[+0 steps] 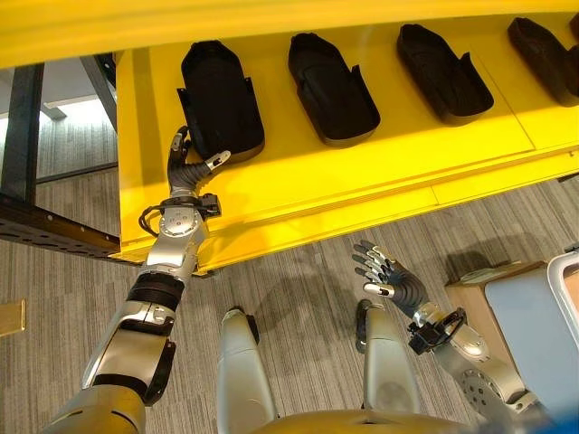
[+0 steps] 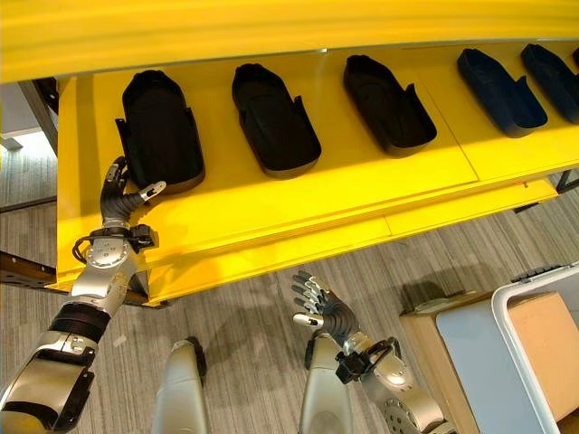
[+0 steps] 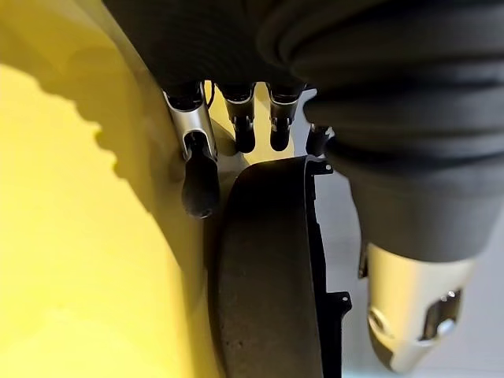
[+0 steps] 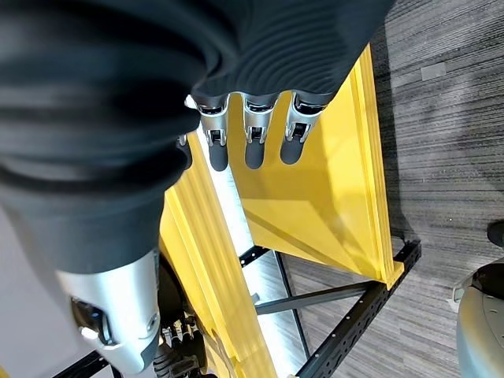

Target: Move parts from the plastic box to the shelf.

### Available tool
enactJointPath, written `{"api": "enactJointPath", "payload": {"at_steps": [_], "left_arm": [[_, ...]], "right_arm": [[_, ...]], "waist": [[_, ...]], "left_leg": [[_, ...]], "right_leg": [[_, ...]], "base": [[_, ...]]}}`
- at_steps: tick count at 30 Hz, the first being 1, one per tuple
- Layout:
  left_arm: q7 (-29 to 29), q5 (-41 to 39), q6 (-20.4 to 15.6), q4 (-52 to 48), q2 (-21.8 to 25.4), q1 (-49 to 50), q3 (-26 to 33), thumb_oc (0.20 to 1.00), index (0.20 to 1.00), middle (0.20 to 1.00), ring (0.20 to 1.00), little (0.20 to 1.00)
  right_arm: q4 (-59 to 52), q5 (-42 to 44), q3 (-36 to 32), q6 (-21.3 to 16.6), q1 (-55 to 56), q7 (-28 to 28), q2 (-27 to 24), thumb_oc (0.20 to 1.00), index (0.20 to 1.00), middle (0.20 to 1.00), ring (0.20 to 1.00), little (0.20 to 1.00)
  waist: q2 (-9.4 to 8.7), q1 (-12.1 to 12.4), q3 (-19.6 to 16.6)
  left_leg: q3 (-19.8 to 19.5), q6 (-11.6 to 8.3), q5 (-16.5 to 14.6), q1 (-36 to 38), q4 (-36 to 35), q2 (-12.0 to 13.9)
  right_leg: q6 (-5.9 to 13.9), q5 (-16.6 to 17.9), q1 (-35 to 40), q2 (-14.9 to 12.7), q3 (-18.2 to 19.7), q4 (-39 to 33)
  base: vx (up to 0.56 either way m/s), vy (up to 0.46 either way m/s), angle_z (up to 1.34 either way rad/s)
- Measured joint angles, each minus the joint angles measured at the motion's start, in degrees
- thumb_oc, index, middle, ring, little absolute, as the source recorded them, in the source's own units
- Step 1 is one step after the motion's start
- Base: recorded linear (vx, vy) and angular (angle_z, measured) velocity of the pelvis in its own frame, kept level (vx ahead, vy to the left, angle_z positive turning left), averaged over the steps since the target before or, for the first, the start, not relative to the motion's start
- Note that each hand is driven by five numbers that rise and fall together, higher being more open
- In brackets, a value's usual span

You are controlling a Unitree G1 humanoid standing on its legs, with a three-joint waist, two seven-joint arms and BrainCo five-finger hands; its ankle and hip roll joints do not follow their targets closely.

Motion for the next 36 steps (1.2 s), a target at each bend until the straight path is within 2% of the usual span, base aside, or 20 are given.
{"api": "enactJointPath", "payload": {"at_steps": [12,18,20,25,27,30,33,36], "left_arm": [[-0.90,1.42,0.01,-3.17,-0.21,2.24,-0.62,1.000,1.000,1.000,1.000,1.000],[-1.08,1.52,-0.13,-8.45,-0.08,7.42,2.20,1.000,1.000,1.000,1.000,1.000],[-1.25,2.12,0.01,-12.19,-0.06,12.23,4.17,1.000,1.000,1.000,1.000,1.000],[-2.46,5.68,-0.09,-21.32,0.21,23.29,8.82,1.000,1.000,1.000,1.000,1.000],[-2.80,8.55,-0.17,-23.70,0.67,26.99,10.36,1.000,1.000,1.000,1.000,1.000],[-3.31,13.47,1.07,-29.37,2.91,30.61,11.73,1.000,1.000,1.000,1.000,1.000],[-3.29,15.87,1.27,-31.61,3.08,32.06,11.97,1.000,1.000,1.000,1.000,1.000],[-3.07,22.57,1.35,-34.85,4.05,34.16,13.49,1.000,1.000,1.000,1.000,1.000]], "right_arm": [[0.00,0.00,-0.06,0.01,-0.11,-0.01,-0.01,1.000,1.000,1.000,1.000,1.000],[0.00,-0.01,-0.36,0.01,-0.15,0.03,-0.07,1.000,1.000,1.000,1.000,1.000],[0.00,-0.07,-0.76,0.01,-0.27,0.04,-0.11,1.000,1.000,1.000,1.000,1.000],[-0.04,-0.15,-3.10,-0.04,-0.29,0.08,-0.23,1.000,1.000,1.000,1.000,1.000],[-0.09,-0.16,-3.59,-0.08,-0.40,0.12,-0.23,1.000,1.000,1.000,1.000,1.000],[-0.40,-0.17,-4.84,-0.12,-0.87,0.59,-0.17,1.000,1.000,1.000,1.000,1.000],[-1.22,-0.18,-5.03,-0.12,-0.97,0.68,-0.18,1.000,1.000,1.000,1.000,1.000],[-2.80,-0.20,-5.46,-0.38,-1.24,1.20,-0.24,1.000,1.000,1.000,1.000,1.000]], "waist": [[0.20,0.02,0.13],[0.59,-0.08,0.43],[1.31,0.04,0.88],[2.38,1.59,1.88],[2.36,2.50,2.20],[1.92,2.60,3.42],[1.71,3.09,3.72],[1.40,2.97,4.00]], "left_leg": [[0.10,0.02,-0.01,0.06,-0.03,-0.04],[0.12,0.03,-0.03,0.09,-0.11,-0.01],[0.13,0.04,-0.03,0.11,-0.16,-0.03],[0.09,0.04,-0.03,0.18,-0.35,-0.02],[0.03,0.04,-0.04,0.17,-0.41,-0.09],[0.03,0.04,-0.03,0.20,-0.35,-0.10],[0.00,0.04,-0.03,0.14,-0.31,-0.11],[0.03,0.04,-0.03,0.19,-0.35,-0.11]], "right_leg": [[0.00,0.00,-0.07,-0.01,0.14,0.01],[0.02,-0.01,-0.17,0.02,0.20,-0.01],[0.02,-0.02,-0.16,0.02,0.21,-0.01],[0.06,-0.14,-0.30,0.03,0.27,0.27],[0.14,-0.24,-0.29,-0.05,0.22,0.40],[0.13,-0.24,-0.25,-0.08,0.22,0.48],[0.14,-0.25,-0.22,-0.09,0.18,0.53],[0.18,-0.27,-0.21,-0.11,0.16,0.51]], "base": [[0.00,0.000,0.00],[0.00,0.000,0.00],[0.00,0.000,0.00],[0.00,-0.001,0.01],[0.03,-0.005,0.03],[0.00,0.000,0.00],[0.00,0.000,0.00],[0.00,0.000,0.00]]}}
